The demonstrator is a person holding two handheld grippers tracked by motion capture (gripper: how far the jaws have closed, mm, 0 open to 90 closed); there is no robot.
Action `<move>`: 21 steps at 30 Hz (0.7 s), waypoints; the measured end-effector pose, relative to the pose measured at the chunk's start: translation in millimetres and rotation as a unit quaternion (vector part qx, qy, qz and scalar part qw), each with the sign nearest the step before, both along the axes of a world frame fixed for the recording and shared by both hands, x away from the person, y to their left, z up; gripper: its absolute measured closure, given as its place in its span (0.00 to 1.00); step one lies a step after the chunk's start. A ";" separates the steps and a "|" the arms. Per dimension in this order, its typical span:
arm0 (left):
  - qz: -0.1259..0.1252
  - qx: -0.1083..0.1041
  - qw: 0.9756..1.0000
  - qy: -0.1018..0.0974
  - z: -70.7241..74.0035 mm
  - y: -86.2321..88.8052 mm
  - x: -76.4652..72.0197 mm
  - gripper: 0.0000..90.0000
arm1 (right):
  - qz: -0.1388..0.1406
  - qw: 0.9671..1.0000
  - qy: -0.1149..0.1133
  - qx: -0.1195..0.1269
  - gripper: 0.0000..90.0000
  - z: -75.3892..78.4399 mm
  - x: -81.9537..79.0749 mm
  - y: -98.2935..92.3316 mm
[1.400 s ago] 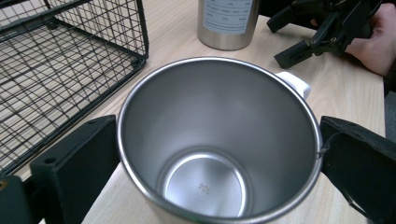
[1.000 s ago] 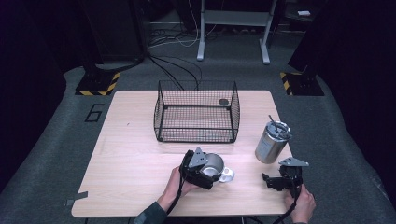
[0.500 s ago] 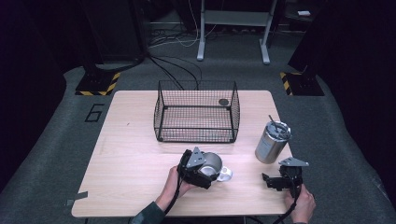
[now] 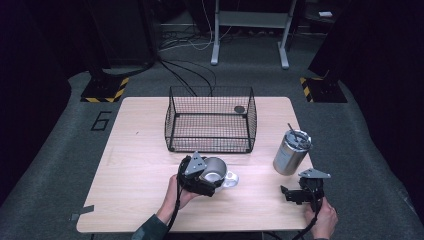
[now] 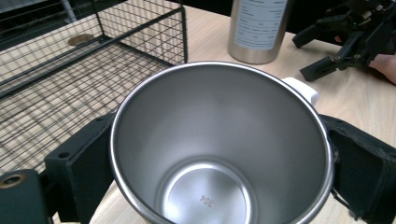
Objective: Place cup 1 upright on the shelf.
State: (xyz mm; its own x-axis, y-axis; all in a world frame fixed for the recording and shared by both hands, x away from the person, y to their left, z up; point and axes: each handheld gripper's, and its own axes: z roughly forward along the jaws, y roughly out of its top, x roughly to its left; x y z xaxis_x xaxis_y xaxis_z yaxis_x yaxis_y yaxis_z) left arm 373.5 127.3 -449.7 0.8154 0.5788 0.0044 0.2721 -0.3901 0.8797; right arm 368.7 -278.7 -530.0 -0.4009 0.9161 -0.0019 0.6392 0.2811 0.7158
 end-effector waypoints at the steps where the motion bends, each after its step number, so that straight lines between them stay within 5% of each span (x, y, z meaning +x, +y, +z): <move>1: 0.005 -0.001 1.000 0.001 1.3 2.1 0.4 0.07 | 0.000 1.000 0.000 0.000 0.00 0.0 0.0 0.0; 21: 0.037 0.001 0.999 -0.017 16.5 27.7 5.3 0.07 | 0.000 1.000 0.000 0.000 0.00 0.0 0.0 0.0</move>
